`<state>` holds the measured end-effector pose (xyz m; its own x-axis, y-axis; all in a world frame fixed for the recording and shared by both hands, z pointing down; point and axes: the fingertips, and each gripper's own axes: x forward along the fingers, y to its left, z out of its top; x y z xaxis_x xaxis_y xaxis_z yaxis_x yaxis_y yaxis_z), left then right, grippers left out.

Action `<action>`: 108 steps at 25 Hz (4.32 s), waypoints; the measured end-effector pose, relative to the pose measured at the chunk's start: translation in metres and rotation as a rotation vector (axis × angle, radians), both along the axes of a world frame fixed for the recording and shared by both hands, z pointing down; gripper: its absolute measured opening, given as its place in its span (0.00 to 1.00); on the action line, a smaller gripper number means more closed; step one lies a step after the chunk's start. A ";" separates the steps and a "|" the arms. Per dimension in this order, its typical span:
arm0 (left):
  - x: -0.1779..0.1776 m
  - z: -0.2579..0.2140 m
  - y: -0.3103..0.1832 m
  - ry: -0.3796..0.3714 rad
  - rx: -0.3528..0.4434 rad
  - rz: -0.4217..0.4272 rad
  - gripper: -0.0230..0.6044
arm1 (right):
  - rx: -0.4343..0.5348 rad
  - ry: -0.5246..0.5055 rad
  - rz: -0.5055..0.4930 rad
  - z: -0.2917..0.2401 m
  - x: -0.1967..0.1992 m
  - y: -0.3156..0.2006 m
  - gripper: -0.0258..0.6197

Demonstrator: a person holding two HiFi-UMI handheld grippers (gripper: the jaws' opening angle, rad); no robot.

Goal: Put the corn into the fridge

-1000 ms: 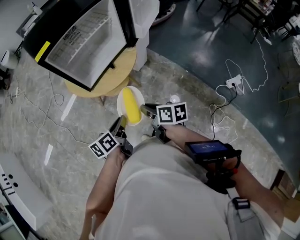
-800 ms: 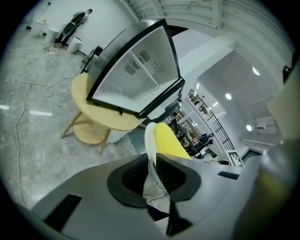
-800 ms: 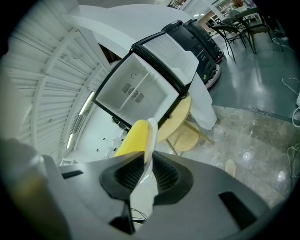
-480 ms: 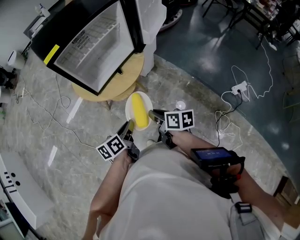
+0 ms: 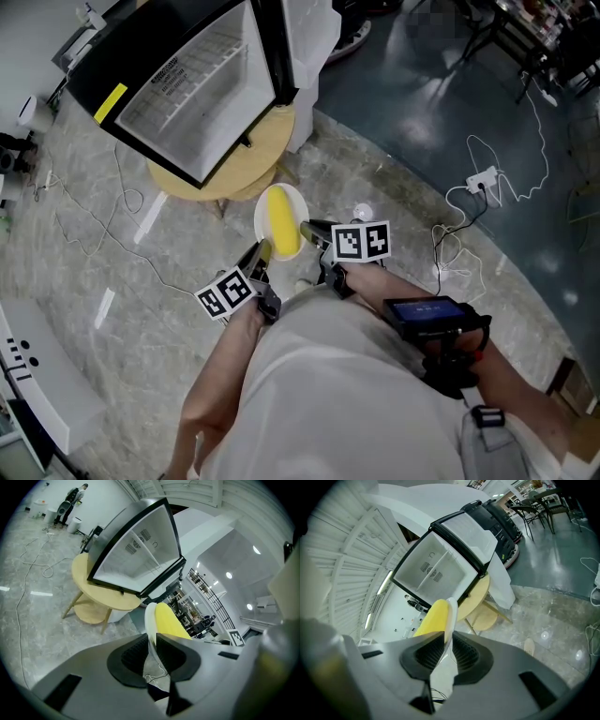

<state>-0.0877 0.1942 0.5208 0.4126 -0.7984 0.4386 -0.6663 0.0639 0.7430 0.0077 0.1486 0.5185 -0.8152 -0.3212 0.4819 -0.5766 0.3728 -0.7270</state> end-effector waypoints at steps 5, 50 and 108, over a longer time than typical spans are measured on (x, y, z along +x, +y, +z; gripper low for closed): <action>0.002 0.002 0.000 -0.003 -0.002 0.004 0.12 | -0.005 0.007 0.006 0.003 0.002 0.000 0.13; 0.007 0.007 -0.014 0.010 -0.022 0.036 0.12 | 0.006 0.026 0.047 0.005 0.010 -0.012 0.13; -0.030 0.019 -0.200 -0.008 -0.060 -0.265 0.13 | -0.041 0.036 -0.298 0.019 -0.052 -0.227 0.13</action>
<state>-0.1178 -0.0054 0.5393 0.1889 -0.8503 0.4912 -0.6266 0.2807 0.7270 -0.0438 -0.0784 0.5370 -0.8527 -0.0497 0.5201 -0.4719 0.5004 -0.7259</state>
